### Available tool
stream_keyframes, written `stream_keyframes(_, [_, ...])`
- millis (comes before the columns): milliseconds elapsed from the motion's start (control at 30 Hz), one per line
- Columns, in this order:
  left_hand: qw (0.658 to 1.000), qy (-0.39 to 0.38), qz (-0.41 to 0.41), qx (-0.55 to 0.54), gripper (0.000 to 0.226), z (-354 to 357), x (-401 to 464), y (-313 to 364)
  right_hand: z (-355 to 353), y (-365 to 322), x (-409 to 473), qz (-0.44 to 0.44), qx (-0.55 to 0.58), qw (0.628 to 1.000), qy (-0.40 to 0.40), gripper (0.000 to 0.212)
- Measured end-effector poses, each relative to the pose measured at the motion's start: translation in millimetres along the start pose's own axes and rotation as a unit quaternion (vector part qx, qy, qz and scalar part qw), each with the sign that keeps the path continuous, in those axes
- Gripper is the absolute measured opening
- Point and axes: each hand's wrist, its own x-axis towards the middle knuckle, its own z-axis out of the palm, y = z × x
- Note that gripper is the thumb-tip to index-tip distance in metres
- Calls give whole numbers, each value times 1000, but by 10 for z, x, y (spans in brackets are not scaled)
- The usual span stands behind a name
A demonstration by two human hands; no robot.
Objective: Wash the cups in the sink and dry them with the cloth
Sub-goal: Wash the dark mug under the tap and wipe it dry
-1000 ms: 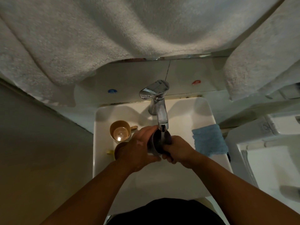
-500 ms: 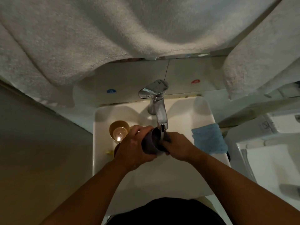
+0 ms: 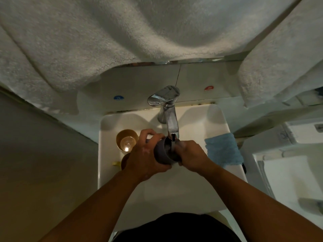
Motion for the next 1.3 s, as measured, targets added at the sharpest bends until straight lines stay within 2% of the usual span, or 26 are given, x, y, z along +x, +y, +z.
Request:
stream_keyframes(33, [1000,11,2,3,98,9,-4,2,27,-7,6,12,12,1000,8,13])
stream_keyframes(67, [1000,21,4,11,99,27,-11,-1,60,-19,-5,52,106,993,9,17])
stream_keyframes(133, [999,28,1,23,107,58,-23,14,117,-72,-65,124,320,939,-32,26])
stream_keyframes(167, [999,33,0,23,109,71,-30,17,130,-94,-88,129,363,921,-58,25])
stream_keyframes(233, [999,44,15,25,105,82,-29,25,93,-124,-82,91,312,943,-69,17])
stream_keyframes(300, [999,30,14,9,104,64,-28,27,2,-120,-4,34,126,991,-21,12])
stream_keyframes(333, [1000,20,11,-3,104,61,-29,19,-36,-101,39,25,39,999,-6,12])
stream_keyframes(400, [1000,15,7,-17,106,82,-26,-5,-18,-102,67,29,-22,999,9,21])
stream_keyframes(433, [1000,18,0,-19,109,96,-24,-15,13,-105,54,44,22,999,13,22])
stream_keyframes(467, [1000,22,-6,-20,113,115,-22,-24,45,-105,22,75,119,990,16,22])
stream_keyframes(533, [999,24,-11,-24,116,149,-27,-30,94,-89,-57,125,310,942,-15,17])
stream_keyframes(567, [999,12,-7,-31,115,167,-36,-30,93,-52,-77,134,357,924,-39,11])
stream_keyframes(600, [999,-9,-4,-39,114,184,-43,-31,80,-9,-84,130,348,926,-61,10])
stream_keyframes(633, [998,-34,0,-45,112,185,-47,-22,68,28,-78,114,295,946,-73,9])
stream_keyframes(700, [993,-88,9,-82,109,173,-47,-12,30,58,-44,68,94,992,-47,6])
stream_keyframes(767, [983,-121,-4,-139,101,155,-37,25,-10,70,-27,40,-77,996,3,20])
stream_keyframes(833, [981,-115,-37,-154,98,144,-21,44,-21,78,-71,-16,-137,990,32,25])
stream_keyframes(867, [981,-107,-54,-153,97,151,-14,44,-25,96,-109,-27,-91,995,41,24])
stream_keyframes(900, [983,-98,-64,-144,96,160,-11,37,-30,100,-141,-5,27,998,49,24])
stream_keyframes(933, [985,-91,-69,-126,94,176,-11,28,-19,48,-196,38,208,976,46,26])
stream_keyframes(967, [988,-84,-71,-105,93,196,-16,35,12,2,-235,101,375,921,17,27])
stream_keyframes(1000, [991,-73,-67,-85,92,220,-21,55,35,-35,-244,123,436,891,-5,28])
stream_keyframes(1067, [995,-41,-52,-70,90,279,-38,120,137,-66,-216,111,413,904,3,39])
stream_keyframes(1133, [996,-23,-43,-81,89,306,-53,172,173,-72,-154,112,402,907,63,38])
stream_keyframes(1200, [993,-41,-39,-103,92,275,-48,137,170,-42,-114,127,464,874,68,26])
stream_keyframes(1300, [985,-119,-32,-122,93,141,-22,23,190,63,-156,135,539,830,40,25])
